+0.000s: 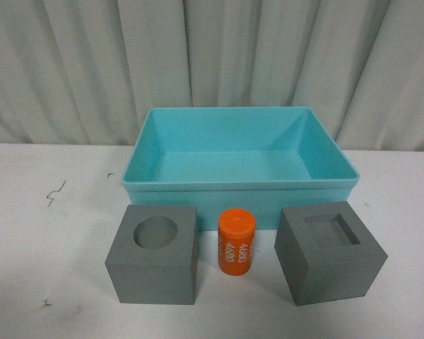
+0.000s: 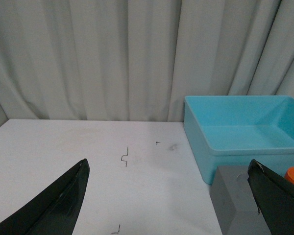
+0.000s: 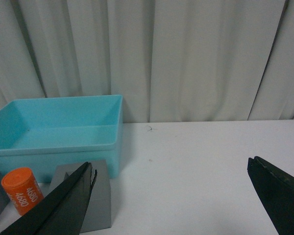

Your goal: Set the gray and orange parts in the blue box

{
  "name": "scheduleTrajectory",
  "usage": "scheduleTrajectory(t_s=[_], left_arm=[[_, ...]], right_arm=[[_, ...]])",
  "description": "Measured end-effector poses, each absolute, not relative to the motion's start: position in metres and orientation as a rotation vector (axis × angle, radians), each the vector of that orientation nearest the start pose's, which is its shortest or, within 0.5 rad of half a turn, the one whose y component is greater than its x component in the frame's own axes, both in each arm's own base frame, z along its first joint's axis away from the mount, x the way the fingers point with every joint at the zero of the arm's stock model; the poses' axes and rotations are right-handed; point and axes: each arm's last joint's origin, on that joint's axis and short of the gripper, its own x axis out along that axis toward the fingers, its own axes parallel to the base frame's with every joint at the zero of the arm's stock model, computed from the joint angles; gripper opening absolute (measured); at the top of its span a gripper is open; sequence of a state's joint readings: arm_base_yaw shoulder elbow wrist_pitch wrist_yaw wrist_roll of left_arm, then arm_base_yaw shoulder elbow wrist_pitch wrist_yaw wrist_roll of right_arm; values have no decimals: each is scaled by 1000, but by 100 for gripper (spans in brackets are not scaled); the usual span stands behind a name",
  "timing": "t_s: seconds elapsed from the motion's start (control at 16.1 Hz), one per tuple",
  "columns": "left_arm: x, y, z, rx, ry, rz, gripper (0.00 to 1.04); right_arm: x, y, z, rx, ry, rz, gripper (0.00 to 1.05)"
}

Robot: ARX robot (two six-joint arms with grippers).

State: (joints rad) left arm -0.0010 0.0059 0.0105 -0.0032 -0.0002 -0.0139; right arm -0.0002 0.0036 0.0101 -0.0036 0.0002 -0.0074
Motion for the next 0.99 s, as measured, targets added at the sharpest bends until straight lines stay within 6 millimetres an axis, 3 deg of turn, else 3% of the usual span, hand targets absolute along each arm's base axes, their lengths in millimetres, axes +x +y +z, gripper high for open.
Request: scheduleTrajectory(t_s=[0.99], left_arm=[[97,0,166,-14,-1,-1,98]], right_arm=[[97,0,166,-7,-2,0,98]])
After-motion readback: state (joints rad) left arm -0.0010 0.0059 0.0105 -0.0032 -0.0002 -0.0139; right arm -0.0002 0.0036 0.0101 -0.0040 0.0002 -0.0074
